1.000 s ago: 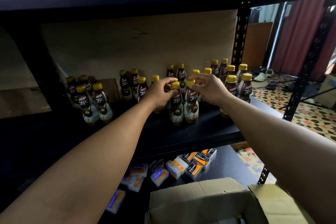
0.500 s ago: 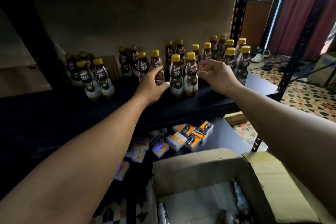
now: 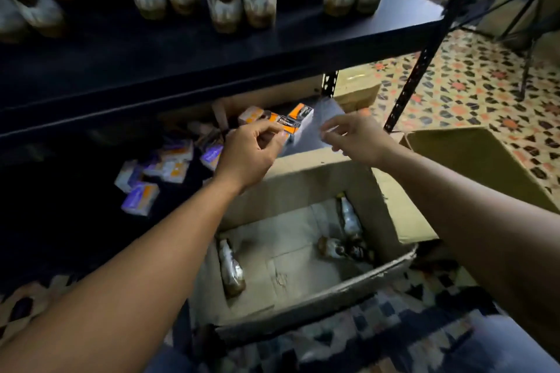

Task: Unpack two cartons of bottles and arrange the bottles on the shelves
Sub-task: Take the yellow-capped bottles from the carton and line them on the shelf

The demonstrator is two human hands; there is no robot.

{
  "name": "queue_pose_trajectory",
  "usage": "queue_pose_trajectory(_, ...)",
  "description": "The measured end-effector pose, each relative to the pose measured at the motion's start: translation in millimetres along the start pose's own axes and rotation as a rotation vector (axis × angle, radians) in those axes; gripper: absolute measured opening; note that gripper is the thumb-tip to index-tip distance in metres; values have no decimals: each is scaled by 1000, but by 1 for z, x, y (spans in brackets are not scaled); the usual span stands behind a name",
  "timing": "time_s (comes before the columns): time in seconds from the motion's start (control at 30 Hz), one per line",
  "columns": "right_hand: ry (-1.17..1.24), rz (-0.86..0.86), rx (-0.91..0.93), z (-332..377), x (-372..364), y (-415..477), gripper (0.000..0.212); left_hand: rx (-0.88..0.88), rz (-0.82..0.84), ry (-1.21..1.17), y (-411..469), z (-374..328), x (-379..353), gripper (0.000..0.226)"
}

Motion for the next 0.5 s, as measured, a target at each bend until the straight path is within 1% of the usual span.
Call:
queue_pose_trajectory(0.1,-22,66,-74,-53,-8,-9,14,153,143,-14,-29,37,-64,8)
queue_pose_trajectory(0.17,12,90,-108,-89,-16,-13,3,223,237,-10,-51,59,-108,7)
queue_pose_trajectory(0.27,53,79,-196,-147,-35,-18,15,309,367,5,-84,78,-170,9)
queue_pose_trajectory(0.3,69,65,-221,-166,-41,-21,14,330,420,30,-94,82,-190,11)
queue_pose_trajectory(0.37,101,48,-250,-197,-54,-25,6,348,541,56,-113,90,-230,22)
queue_pose_trajectory(0.43,123,32,-224,-216,-62,-21,11,331,680,52,-126,97,-265,36)
queue_pose_trajectory(0.5,192,-29,-216,-225,-67,-14,20,238,838,103,-130,101,-292,54)
Point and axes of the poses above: each hand's wrist, its own y-axis towards the middle knuckle, its own x-axis out of the back of the hand, z = x × y, the point moved 1 cm from there along y, towards the middle knuckle, and after that the axes turned 14 degrees about y, right-handed, at the moved point
